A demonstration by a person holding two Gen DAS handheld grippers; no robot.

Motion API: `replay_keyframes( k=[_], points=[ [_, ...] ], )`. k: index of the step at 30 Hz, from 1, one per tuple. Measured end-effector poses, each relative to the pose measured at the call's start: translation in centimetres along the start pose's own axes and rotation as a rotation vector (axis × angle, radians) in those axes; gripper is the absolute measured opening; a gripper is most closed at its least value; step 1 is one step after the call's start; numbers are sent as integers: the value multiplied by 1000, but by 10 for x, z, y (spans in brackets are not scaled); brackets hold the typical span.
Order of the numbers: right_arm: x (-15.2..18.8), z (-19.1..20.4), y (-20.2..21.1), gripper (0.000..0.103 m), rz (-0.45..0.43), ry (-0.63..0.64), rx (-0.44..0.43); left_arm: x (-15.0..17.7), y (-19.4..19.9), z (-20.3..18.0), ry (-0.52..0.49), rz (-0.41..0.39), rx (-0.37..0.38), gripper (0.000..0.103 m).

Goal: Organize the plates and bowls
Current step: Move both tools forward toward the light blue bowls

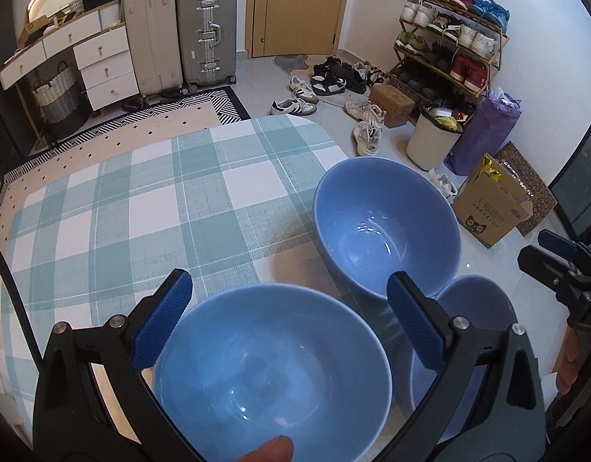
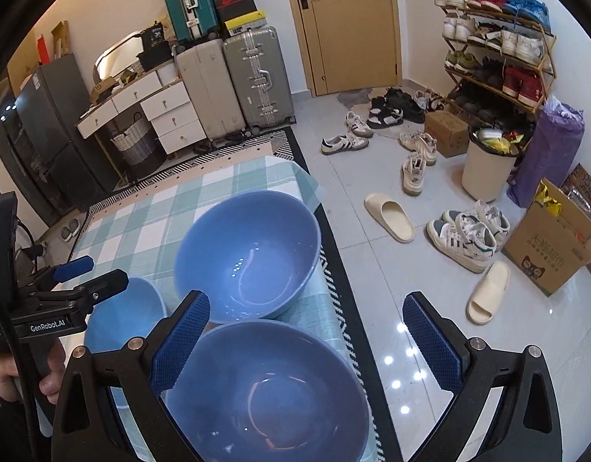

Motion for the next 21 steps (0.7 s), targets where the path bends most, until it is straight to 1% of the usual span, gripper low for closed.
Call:
replay_keyframes(
  k=[9, 14, 15, 17, 18, 20, 21],
  points=[
    [-16, -24, -41, 102, 55, -50, -32, -15, -38, -17, -36, 40, -9, 100],
    [-20, -35, -63, 101, 81, -70, -40, -20, -58, -22, -25, 81, 24, 95],
    [-19, -36, -65, 100, 85, -68, -37, -20, -60, -23, -22, 87, 32, 93],
    [-20, -38, -74, 92, 101, -69, -41, -21, -66, -25, -26, 104, 42, 90],
    [-19, -39, -77, 91, 109, -72, -42, -21, -69, -26, -27, 107, 46, 88],
    [-19, -41, -84, 86, 120, -78, -48, -22, -72, -29, -37, 109, 56, 82],
    [-19, -42, -85, 85, 123, -79, -53, -22, -73, -30, -42, 111, 60, 77]
  ],
)
Point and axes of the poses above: each gripper's, at about its wrist camera, not at the fingertips, and y roughly against the way its jaws point, z to its left, x to its underside, the point moved 2 cm from there along -y, roughly the way its jaws point, and after that the axes turned 15 degrees about -x, right-handed, at the moved point
